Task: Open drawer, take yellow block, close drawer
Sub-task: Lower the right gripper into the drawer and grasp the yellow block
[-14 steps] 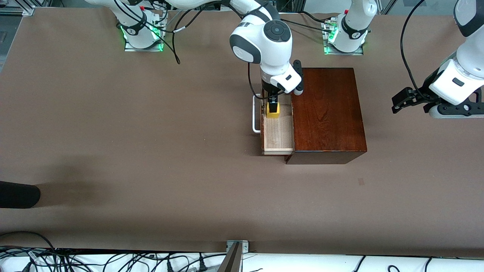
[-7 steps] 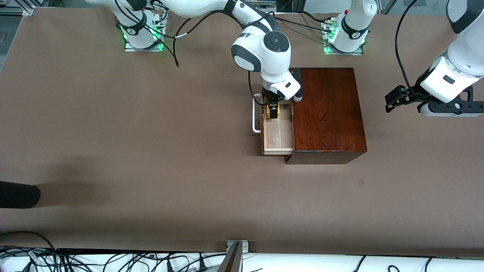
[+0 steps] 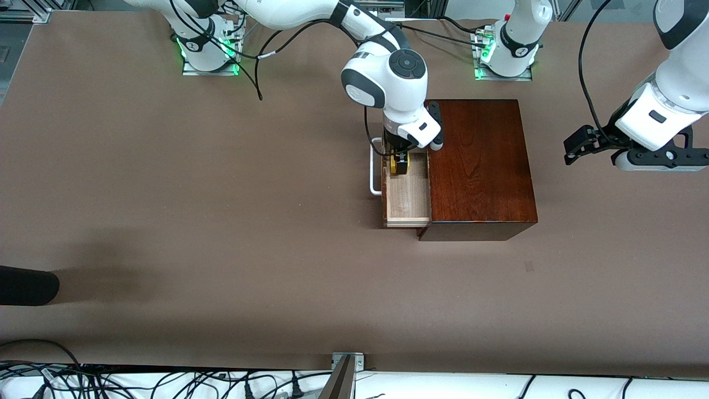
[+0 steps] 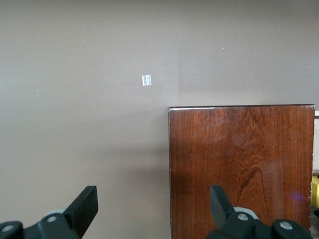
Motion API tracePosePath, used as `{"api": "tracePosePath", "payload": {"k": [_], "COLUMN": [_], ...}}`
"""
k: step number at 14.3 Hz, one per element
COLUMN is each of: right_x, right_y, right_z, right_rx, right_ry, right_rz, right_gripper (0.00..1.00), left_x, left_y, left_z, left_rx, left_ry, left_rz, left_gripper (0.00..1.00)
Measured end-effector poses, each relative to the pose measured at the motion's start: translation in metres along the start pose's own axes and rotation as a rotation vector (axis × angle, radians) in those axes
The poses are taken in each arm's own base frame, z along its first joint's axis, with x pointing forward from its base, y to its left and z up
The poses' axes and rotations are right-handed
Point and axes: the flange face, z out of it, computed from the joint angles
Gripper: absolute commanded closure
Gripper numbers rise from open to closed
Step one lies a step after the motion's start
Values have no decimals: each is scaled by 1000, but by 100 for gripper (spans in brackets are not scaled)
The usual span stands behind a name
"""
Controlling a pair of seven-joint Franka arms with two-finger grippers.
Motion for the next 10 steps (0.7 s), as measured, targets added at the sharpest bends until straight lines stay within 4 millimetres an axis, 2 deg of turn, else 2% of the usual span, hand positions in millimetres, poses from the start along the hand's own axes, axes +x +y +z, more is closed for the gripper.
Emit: {"api": "tracePosePath", "payload": {"k": [1, 6, 8, 10], "right_x": [0, 2, 2, 1], "right_y": [0, 4, 8, 14], "right_z": [0, -10, -30, -70], "right_rx": [-1, -11, -17, -26], "right_ry": [1, 8, 8, 7], "right_rz": [-1, 5, 35, 83], "right_gripper": [100, 100, 100, 100], "left_x": [0, 0, 0, -1], "left_y": [0, 0, 0, 0], "left_z": [0, 0, 0, 1], "left_rx": [0, 0, 0, 1], "left_ry": [0, 0, -1, -9], "left_rz": [0, 0, 0, 0], "left_gripper": [0, 0, 0, 0]}}
